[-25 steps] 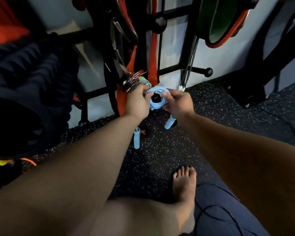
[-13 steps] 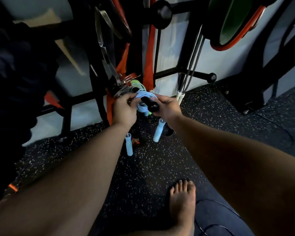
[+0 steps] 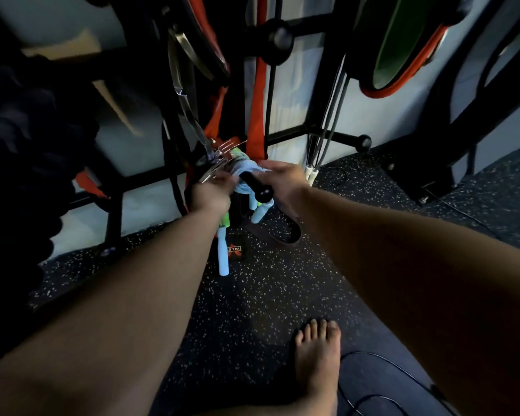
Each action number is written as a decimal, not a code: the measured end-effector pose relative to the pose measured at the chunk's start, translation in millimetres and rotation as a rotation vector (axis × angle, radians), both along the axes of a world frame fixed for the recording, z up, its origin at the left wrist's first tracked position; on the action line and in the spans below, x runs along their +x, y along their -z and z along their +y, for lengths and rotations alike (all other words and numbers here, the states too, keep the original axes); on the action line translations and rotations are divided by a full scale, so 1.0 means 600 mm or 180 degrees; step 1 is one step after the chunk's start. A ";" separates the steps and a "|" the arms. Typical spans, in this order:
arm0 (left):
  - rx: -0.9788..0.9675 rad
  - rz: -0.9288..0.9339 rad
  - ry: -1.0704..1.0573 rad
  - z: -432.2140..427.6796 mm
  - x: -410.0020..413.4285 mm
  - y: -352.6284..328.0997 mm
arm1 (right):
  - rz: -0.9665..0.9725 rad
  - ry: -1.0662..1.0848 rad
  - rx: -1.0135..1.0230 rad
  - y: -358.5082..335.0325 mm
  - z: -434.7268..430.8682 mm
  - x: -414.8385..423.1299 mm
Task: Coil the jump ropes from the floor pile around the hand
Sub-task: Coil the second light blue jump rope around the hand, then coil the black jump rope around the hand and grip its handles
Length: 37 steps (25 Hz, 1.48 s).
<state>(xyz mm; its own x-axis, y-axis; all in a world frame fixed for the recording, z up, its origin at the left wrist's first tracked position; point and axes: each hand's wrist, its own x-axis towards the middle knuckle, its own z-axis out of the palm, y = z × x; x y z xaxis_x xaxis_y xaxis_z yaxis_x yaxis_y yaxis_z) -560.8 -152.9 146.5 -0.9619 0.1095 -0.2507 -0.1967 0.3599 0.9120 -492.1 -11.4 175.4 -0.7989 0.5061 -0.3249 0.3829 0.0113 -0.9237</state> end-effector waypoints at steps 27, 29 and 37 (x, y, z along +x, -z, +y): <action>-0.1175 0.0140 0.3347 0.107 0.701 -0.056 | -0.1135 0.1062 0.0361 -0.005 0.063 0.921; -0.1254 0.0034 0.3465 0.128 0.724 -0.025 | -0.1224 0.1137 0.0311 0.033 0.082 0.950; -0.1891 0.0144 0.4152 0.293 0.803 0.159 | -0.1728 0.1435 0.0115 0.225 0.179 1.017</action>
<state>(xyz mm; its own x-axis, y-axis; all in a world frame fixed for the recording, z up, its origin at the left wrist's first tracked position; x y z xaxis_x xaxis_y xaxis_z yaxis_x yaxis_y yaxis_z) -78.7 23.1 51.0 -0.2656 0.7960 -0.5439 0.5896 0.5805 0.5615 118.1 96.0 40.5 -0.2385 0.7677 -0.5948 0.7641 -0.2297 -0.6029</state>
